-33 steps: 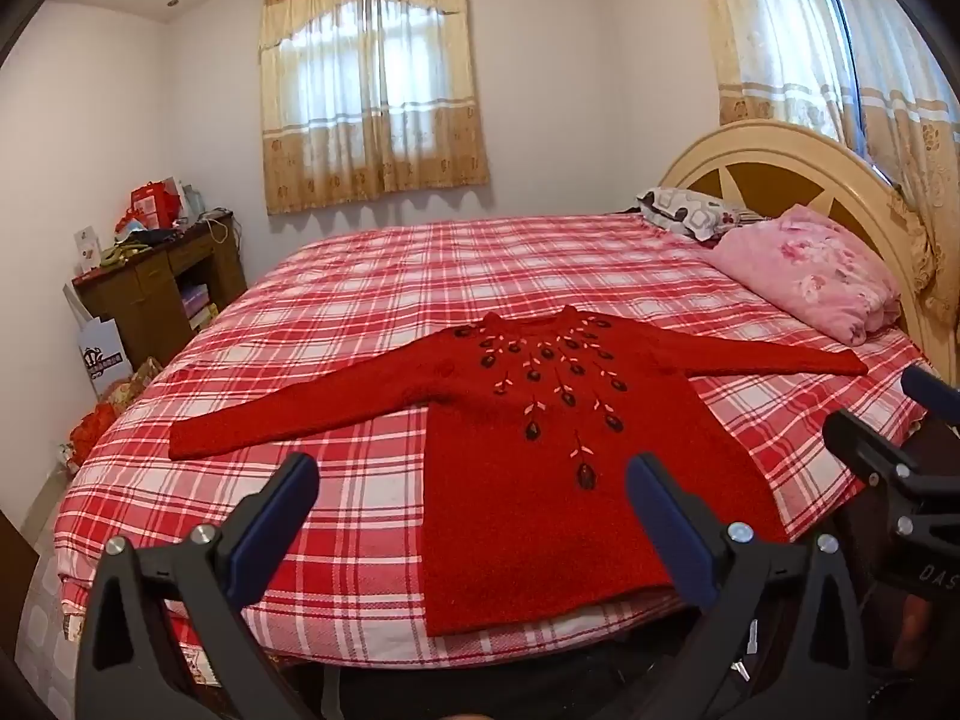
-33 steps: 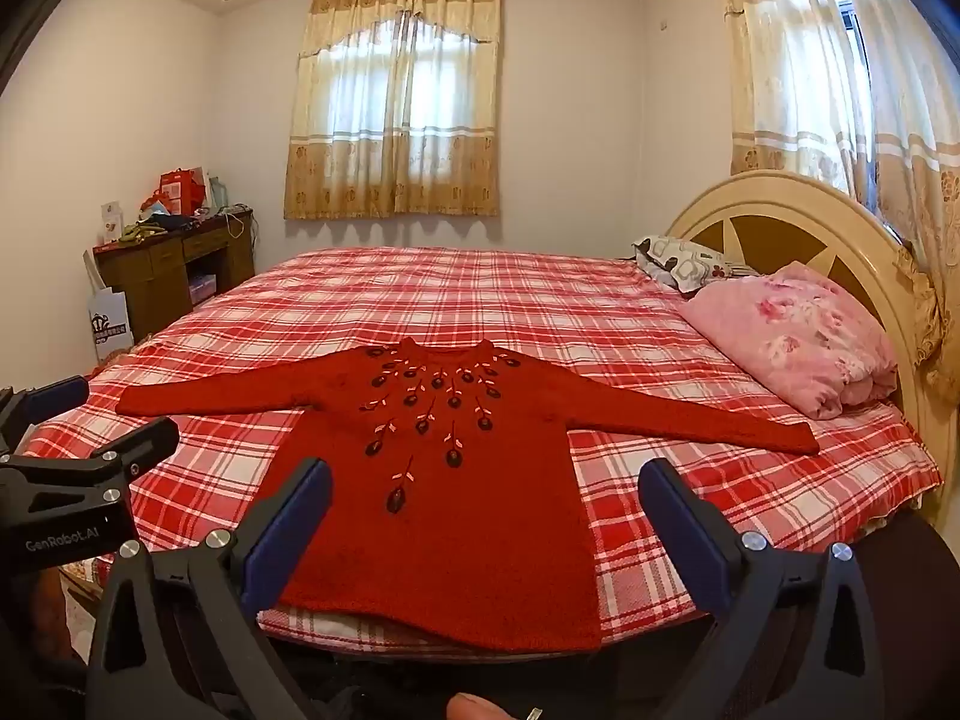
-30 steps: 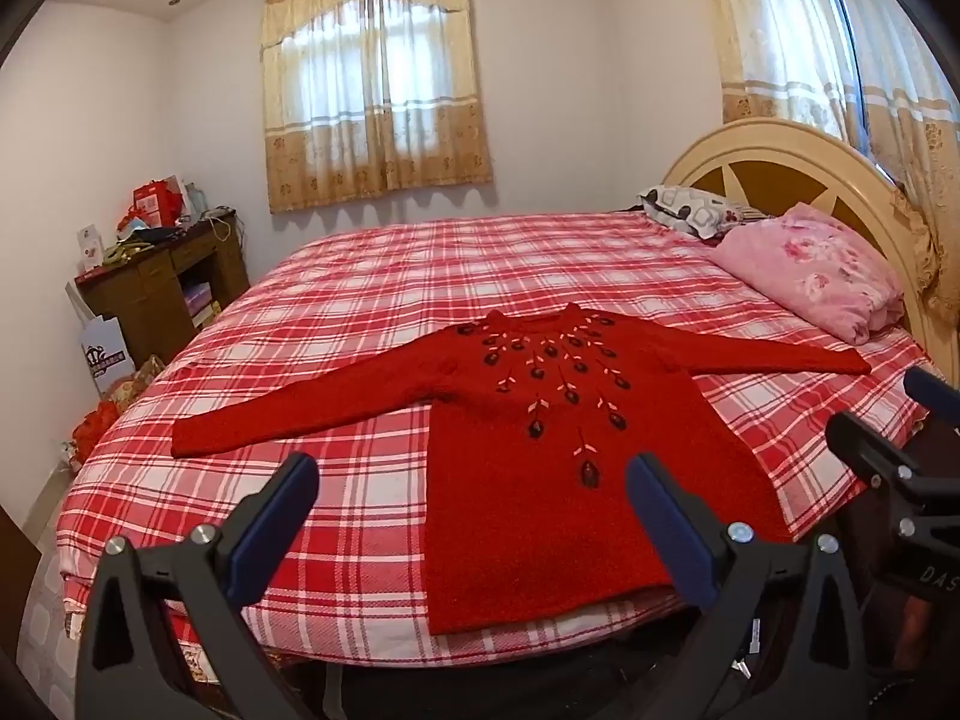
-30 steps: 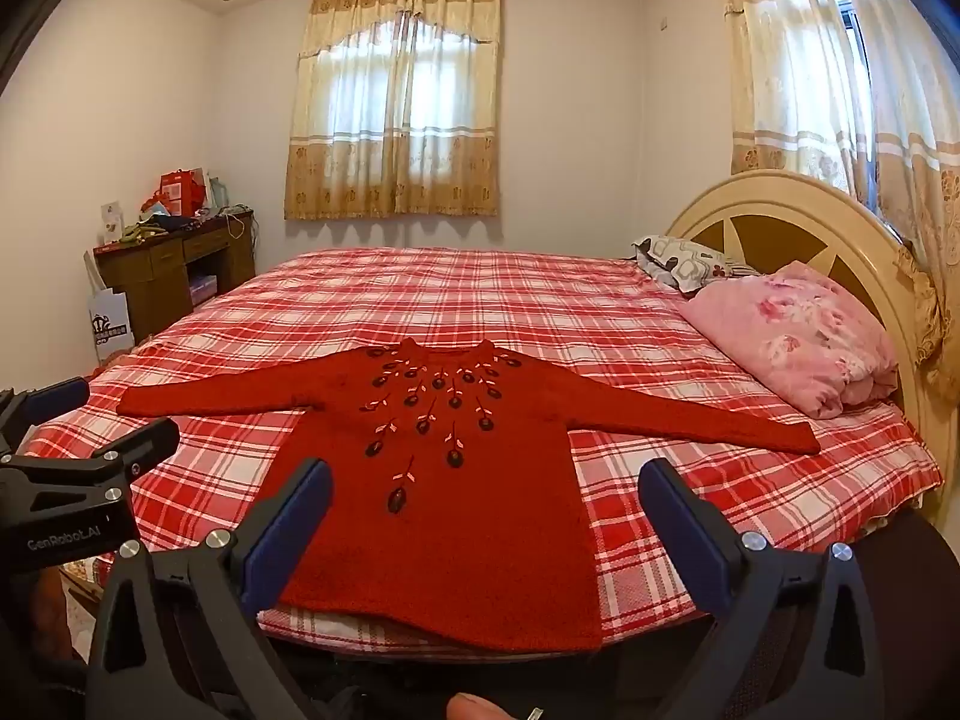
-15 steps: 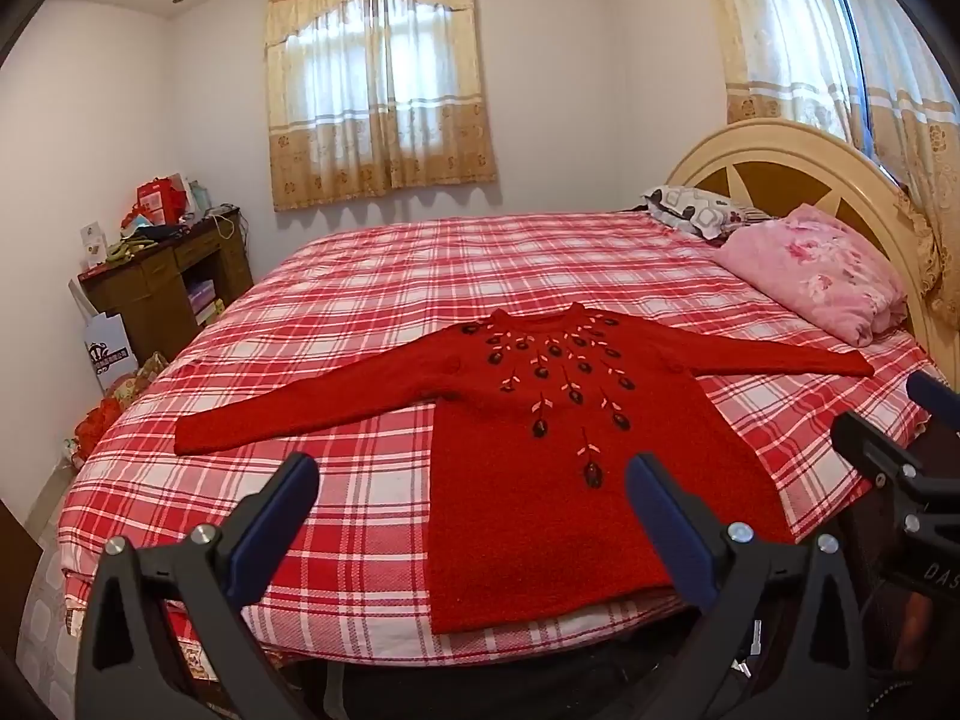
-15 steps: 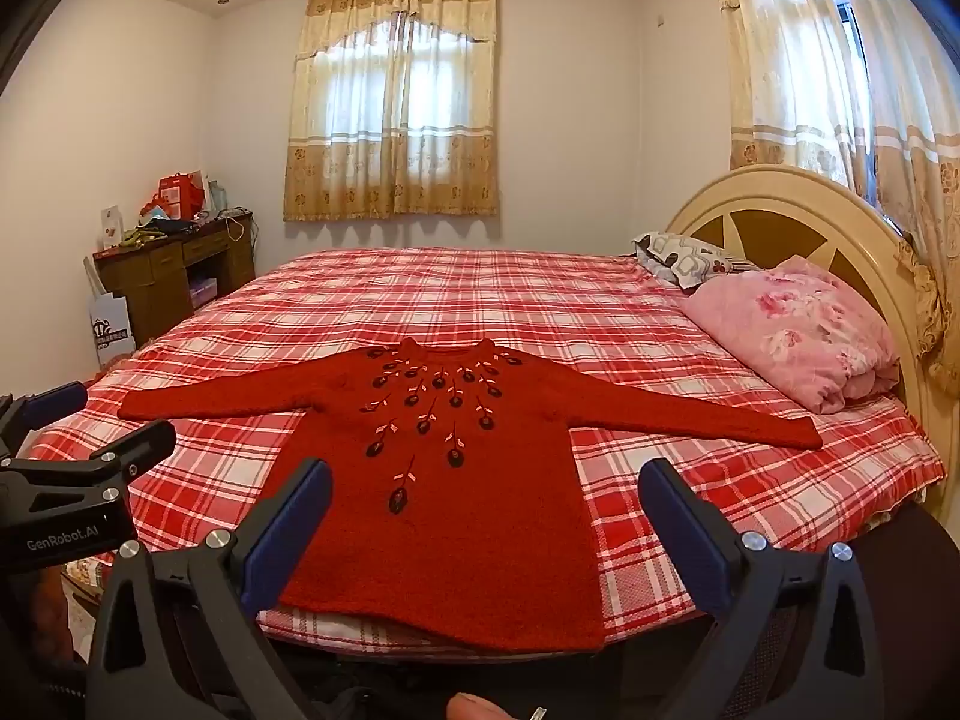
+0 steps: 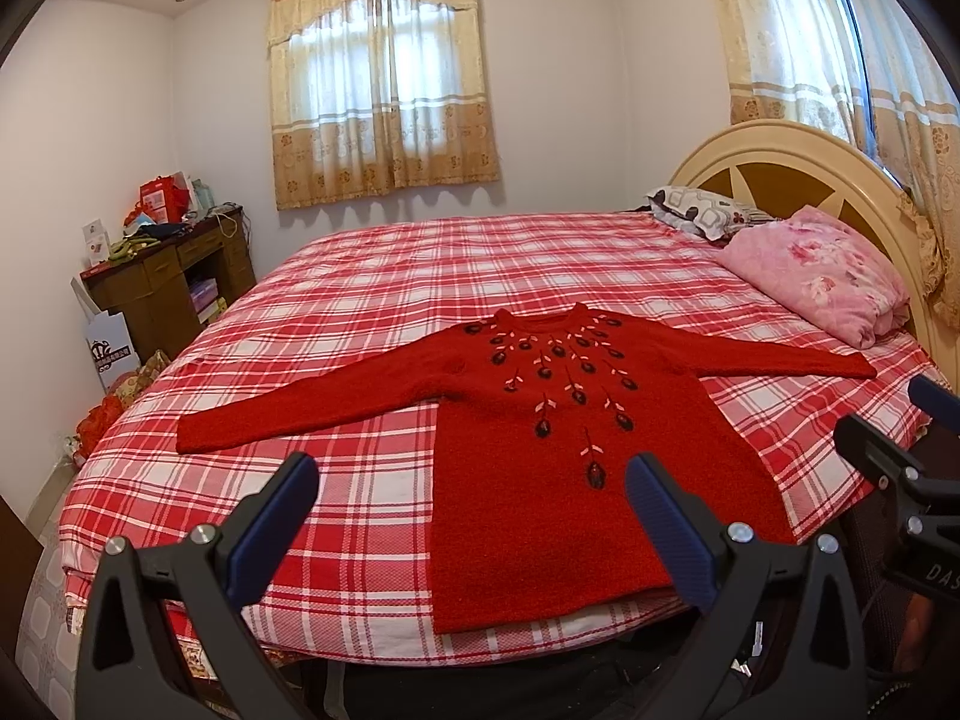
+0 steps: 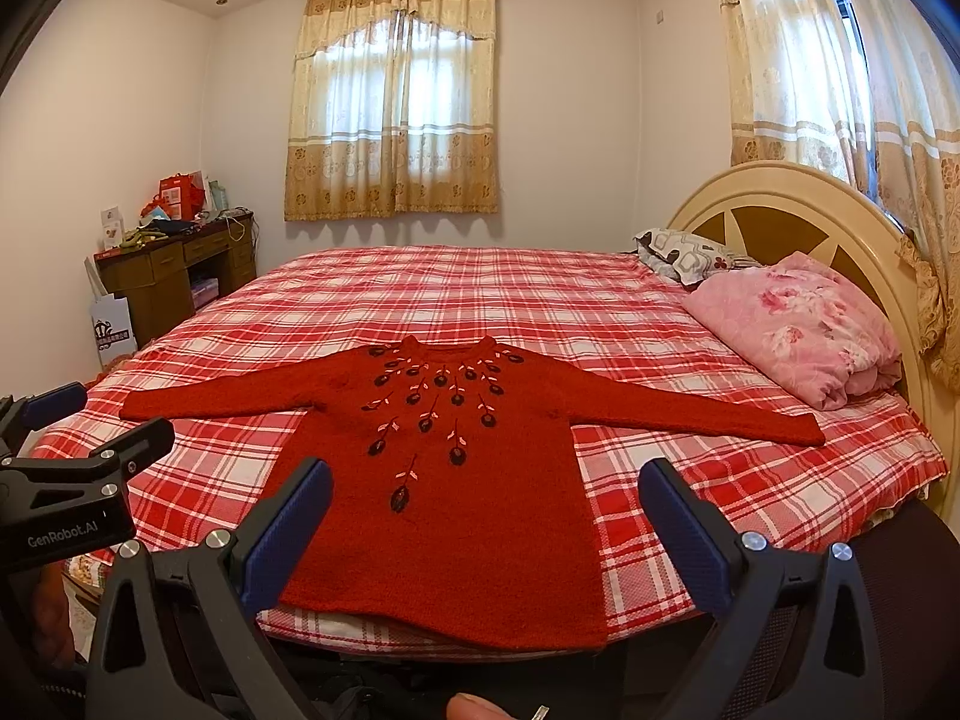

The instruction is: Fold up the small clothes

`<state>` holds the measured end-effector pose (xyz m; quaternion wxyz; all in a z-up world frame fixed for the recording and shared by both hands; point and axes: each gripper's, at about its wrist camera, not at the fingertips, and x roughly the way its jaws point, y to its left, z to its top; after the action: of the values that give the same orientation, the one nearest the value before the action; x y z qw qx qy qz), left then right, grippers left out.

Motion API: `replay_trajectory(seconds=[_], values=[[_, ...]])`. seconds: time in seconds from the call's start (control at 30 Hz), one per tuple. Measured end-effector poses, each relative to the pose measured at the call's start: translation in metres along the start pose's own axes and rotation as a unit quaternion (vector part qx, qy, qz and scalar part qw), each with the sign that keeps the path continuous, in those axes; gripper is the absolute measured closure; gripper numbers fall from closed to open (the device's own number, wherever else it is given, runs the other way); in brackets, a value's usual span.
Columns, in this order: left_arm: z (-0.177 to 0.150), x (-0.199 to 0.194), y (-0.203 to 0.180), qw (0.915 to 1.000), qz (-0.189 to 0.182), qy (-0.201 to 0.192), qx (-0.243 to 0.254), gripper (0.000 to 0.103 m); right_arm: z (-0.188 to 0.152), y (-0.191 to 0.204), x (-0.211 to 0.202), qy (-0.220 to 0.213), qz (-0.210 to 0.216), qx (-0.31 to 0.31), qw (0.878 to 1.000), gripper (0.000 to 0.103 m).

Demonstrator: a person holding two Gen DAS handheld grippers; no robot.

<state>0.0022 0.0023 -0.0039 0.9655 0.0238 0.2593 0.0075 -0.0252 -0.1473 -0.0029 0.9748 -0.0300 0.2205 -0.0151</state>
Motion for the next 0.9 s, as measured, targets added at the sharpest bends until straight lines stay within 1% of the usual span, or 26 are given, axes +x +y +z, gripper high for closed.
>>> replay_trajectory(seconds=[0.9], values=[[-0.0026, 0.0011, 0.0085, 1.0, 0.002, 0.003, -0.007, 0.0, -0.0021, 0.004, 0.0038, 0.001, 0.003, 0.003, 1.0, 0.001]])
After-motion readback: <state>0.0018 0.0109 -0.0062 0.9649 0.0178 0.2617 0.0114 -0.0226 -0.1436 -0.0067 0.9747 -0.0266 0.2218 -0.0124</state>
